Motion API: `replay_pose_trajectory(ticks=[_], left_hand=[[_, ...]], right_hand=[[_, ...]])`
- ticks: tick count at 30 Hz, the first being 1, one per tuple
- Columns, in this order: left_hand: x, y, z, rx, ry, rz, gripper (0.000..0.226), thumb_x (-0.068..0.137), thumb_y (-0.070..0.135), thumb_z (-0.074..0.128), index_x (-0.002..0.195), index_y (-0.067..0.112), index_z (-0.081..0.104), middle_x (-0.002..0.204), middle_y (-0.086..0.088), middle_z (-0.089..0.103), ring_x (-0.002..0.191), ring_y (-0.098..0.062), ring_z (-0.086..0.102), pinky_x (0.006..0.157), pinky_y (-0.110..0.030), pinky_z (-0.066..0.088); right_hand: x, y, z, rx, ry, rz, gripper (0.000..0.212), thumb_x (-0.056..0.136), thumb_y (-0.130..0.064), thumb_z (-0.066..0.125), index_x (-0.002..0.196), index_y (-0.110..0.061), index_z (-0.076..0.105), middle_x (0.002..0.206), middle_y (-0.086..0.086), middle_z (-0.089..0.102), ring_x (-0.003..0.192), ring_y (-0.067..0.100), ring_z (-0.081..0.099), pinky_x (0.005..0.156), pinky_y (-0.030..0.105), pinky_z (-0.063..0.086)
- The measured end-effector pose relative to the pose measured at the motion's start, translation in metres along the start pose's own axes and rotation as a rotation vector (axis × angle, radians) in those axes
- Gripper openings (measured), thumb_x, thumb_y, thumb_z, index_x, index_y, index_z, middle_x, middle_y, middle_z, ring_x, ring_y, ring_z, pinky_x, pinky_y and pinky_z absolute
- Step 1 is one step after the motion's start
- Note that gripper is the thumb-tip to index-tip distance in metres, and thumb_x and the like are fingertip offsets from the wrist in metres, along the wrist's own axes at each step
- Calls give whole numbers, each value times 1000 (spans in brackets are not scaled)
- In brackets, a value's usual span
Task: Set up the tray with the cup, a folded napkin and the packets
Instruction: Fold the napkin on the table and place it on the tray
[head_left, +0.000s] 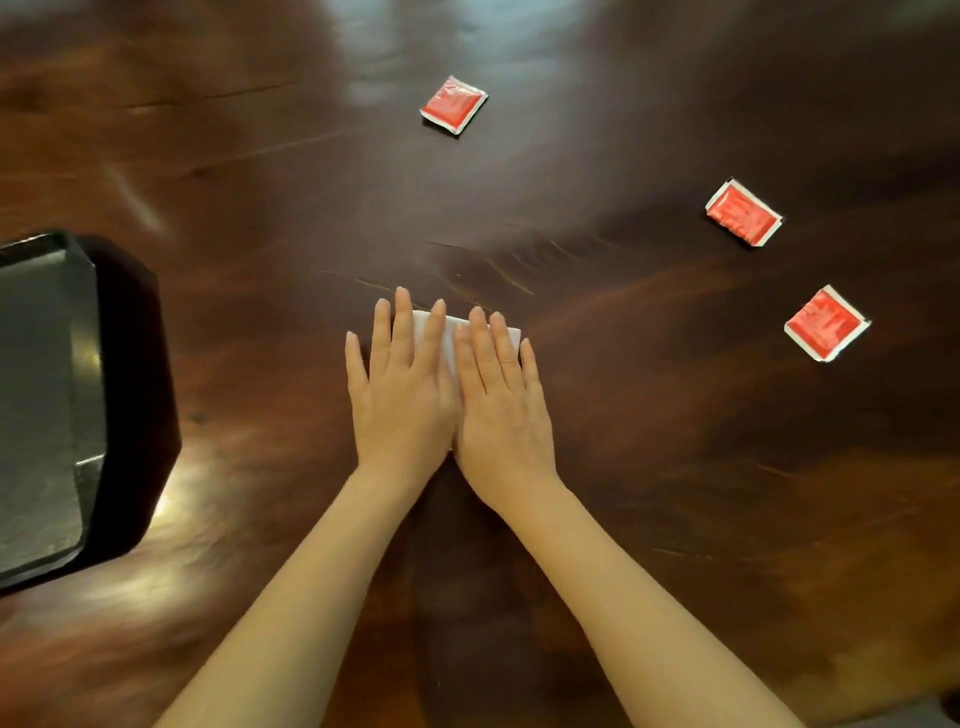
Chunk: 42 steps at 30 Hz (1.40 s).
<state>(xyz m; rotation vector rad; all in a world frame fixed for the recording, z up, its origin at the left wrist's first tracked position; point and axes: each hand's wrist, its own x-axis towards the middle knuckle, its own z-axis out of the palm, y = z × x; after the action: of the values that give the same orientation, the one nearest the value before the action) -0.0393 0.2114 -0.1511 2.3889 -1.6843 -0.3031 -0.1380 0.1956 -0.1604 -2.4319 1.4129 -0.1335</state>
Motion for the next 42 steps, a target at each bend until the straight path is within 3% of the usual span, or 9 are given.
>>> replay_pose_trajectory(ticks=[3, 10, 20, 24, 27, 33, 38, 40, 42], left_hand=[[3, -19, 10, 40, -41, 72, 53, 95, 35, 13, 147, 28, 18, 158, -3, 13, 145, -21, 7, 116, -46, 2], [6, -19, 13, 100, -27, 61, 51, 97, 36, 15, 147, 28, 16, 158, -3, 13, 145, -21, 7, 116, -46, 2], [-4, -12, -8, 55, 17, 134, 59, 96, 47, 18, 148, 21, 11, 158, -6, 5, 146, -23, 0, 115, -49, -5], [-36, -17, -12, 107, -185, 541, 73, 88, 58, 27, 148, 18, 13, 157, -5, 11, 145, -21, 4, 118, -42, 2], [-41, -28, -3, 148, -225, 555, 73, 87, 55, 33, 147, 13, 22, 154, -7, 21, 144, -23, 14, 117, -42, 10], [-41, -20, 5, 119, 7, 557, 42, 92, 27, 43, 127, 7, 56, 132, -14, 55, 125, -30, 50, 106, -47, 37], [-44, -9, -15, -347, -11, 321, 35, 96, 27, 39, 126, 22, 56, 131, 10, 54, 125, 0, 42, 109, -20, 30], [-50, 0, -36, -685, -78, 106, 28, 96, 32, 41, 120, 34, 56, 118, 29, 56, 113, 13, 46, 94, -5, 37], [-54, 9, -55, -1051, -166, -110, 26, 88, 43, 42, 105, 42, 61, 98, 31, 64, 103, 6, 56, 84, -12, 46]], right_hand=[[-3, 9, 1, -88, -4, 5, 57, 97, -38, 16, 146, -10, 11, 156, 9, 11, 144, 22, 7, 116, 43, 7], [-23, 41, -11, -113, -142, -9, 61, 93, -50, 5, 145, -23, -13, 154, -5, -17, 142, 15, -17, 115, 42, -15], [-36, 61, -10, -102, -79, -38, 56, 96, -45, 12, 145, -23, -2, 153, -7, -7, 143, 15, -8, 115, 41, -9], [-36, 63, -7, -102, -54, -49, 55, 97, -42, 15, 147, -21, 8, 157, -2, 5, 144, 16, -2, 116, 42, -3], [-37, 62, -8, -73, -27, -45, 54, 96, -40, 16, 147, -21, 14, 156, -1, 12, 144, 17, 4, 116, 42, -1], [-36, 63, -11, 79, 31, -33, 52, 94, -37, 18, 143, -23, 29, 153, -4, 24, 143, 13, 12, 116, 37, -1], [-32, 58, -23, 357, 36, 43, 46, 96, -30, 24, 142, -23, 33, 151, -5, 30, 143, 10, 15, 115, 32, -3], [-28, 54, -38, 614, -45, 155, 44, 99, -29, 29, 143, -27, 28, 153, -7, 27, 143, 10, 13, 115, 31, 0], [-24, 49, -52, 904, -136, 266, 45, 98, -37, 30, 143, -34, 26, 151, -11, 29, 141, 11, 20, 115, 34, 15]])
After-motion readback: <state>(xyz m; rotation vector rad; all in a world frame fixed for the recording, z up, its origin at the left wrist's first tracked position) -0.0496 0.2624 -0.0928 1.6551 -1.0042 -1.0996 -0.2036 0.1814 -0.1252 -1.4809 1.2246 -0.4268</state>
